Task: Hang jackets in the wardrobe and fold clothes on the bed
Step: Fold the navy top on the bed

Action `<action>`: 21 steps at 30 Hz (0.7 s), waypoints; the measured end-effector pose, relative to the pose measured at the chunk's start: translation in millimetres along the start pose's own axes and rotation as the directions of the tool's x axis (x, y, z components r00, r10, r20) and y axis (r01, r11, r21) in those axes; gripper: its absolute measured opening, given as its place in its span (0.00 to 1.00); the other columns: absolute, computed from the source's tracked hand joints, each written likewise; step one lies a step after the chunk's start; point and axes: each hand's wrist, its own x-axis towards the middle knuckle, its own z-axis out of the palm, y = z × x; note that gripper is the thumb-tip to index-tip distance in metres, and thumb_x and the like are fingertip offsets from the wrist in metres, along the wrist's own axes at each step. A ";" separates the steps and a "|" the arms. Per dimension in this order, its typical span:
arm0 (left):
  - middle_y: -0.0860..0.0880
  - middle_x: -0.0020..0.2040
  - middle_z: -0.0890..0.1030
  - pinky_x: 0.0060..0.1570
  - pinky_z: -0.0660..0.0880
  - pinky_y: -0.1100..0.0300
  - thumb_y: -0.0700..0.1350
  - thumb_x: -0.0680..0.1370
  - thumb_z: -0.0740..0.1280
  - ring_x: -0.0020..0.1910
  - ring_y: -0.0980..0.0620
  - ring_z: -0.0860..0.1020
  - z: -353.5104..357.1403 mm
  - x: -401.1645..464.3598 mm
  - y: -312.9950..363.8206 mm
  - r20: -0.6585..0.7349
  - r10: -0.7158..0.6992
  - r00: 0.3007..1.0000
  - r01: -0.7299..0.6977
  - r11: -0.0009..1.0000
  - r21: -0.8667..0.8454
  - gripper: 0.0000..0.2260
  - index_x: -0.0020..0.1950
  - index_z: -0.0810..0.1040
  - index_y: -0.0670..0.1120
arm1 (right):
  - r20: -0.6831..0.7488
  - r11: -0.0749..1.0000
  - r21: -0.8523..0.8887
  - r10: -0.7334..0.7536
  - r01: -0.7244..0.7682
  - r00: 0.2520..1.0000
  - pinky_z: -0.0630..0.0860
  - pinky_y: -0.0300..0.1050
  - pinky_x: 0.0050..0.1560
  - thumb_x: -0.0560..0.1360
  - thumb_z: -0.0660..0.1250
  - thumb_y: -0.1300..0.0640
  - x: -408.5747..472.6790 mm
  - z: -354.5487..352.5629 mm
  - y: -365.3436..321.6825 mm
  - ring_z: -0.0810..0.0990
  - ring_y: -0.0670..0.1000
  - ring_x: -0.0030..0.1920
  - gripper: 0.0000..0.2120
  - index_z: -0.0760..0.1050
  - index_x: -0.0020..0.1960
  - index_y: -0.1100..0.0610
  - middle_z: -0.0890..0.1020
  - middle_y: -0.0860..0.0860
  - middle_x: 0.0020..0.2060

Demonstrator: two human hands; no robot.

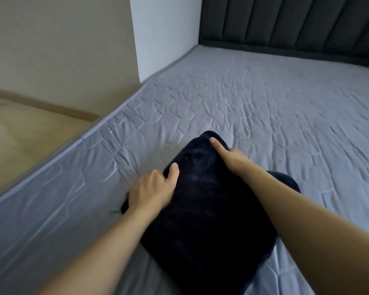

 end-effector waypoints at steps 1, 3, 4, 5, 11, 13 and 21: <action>0.38 0.51 0.81 0.49 0.72 0.49 0.69 0.74 0.41 0.53 0.37 0.79 -0.5 -2.4 1.2 -0.011 0.016 1.000 -0.016 1.000 0.003 0.38 0.52 0.81 0.44 | 0.010 0.999 0.047 0.000 0.000 1.000 0.68 0.52 0.64 0.52 0.49 0.13 -1.9 -0.5 0.8 0.75 0.57 0.61 0.58 0.75 0.65 0.53 0.77 0.52 0.61; 0.38 0.50 0.82 0.50 0.72 0.49 0.68 0.75 0.40 0.52 0.37 0.79 -1.6 -8.6 3.8 -0.053 0.058 0.997 -0.056 0.998 0.035 0.37 0.50 0.79 0.43 | 0.013 0.994 0.106 -0.010 0.008 1.000 0.69 0.53 0.65 0.50 0.54 0.13 -5.1 -1.2 2.7 0.77 0.55 0.60 0.57 0.76 0.64 0.52 0.78 0.51 0.60; 0.39 0.51 0.81 0.51 0.71 0.49 0.67 0.75 0.40 0.53 0.38 0.78 -2.0 -12.4 4.4 -0.079 0.078 0.994 -0.072 0.994 0.079 0.36 0.51 0.77 0.43 | 0.012 0.992 0.122 -0.018 0.017 1.000 0.70 0.53 0.65 0.51 0.56 0.14 -6.8 -1.8 3.9 0.77 0.55 0.59 0.56 0.75 0.65 0.52 0.78 0.50 0.60; 0.40 0.53 0.81 0.53 0.71 0.48 0.66 0.75 0.41 0.56 0.38 0.77 -2.6 -15.9 4.5 -0.101 0.092 0.991 -0.077 0.988 0.137 0.35 0.52 0.77 0.43 | 0.013 0.990 0.138 -0.032 0.030 0.999 0.71 0.53 0.66 0.52 0.58 0.16 -9.0 -2.1 4.4 0.77 0.54 0.59 0.54 0.74 0.66 0.52 0.78 0.49 0.60; 0.42 0.45 0.82 0.47 0.71 0.50 0.66 0.77 0.40 0.48 0.40 0.79 -5.8 -19.9 1.3 -0.041 0.099 0.994 -0.087 0.970 0.225 0.35 0.41 0.78 0.44 | 0.022 0.969 0.184 -0.173 0.166 0.985 0.76 0.49 0.56 0.58 0.65 0.27 -17.4 -8.8 5.7 0.80 0.47 0.51 0.30 0.74 0.54 0.43 0.81 0.46 0.56; 0.45 0.36 0.79 0.38 0.68 0.54 0.65 0.78 0.41 0.36 0.43 0.76 -6.0 -17.2 -0.5 0.001 0.106 0.994 -0.105 0.976 0.193 0.32 0.36 0.74 0.45 | 0.088 0.974 0.123 -0.199 0.188 0.976 0.76 0.44 0.46 0.59 0.66 0.31 -15.3 -13.3 -0.3 0.82 0.46 0.46 0.26 0.76 0.51 0.45 0.83 0.46 0.47; 0.49 0.35 0.69 0.37 0.66 0.53 0.61 0.82 0.45 0.33 0.48 0.69 1.4 3.6 -9.5 0.085 0.117 0.989 -0.133 0.967 0.218 0.22 0.49 0.71 0.47 | 0.359 0.999 -0.047 0.008 0.010 0.933 0.74 0.55 0.57 0.51 0.69 0.22 17.2 -7.6 -48.7 0.81 0.55 0.52 0.44 0.77 0.57 0.50 0.81 0.52 0.54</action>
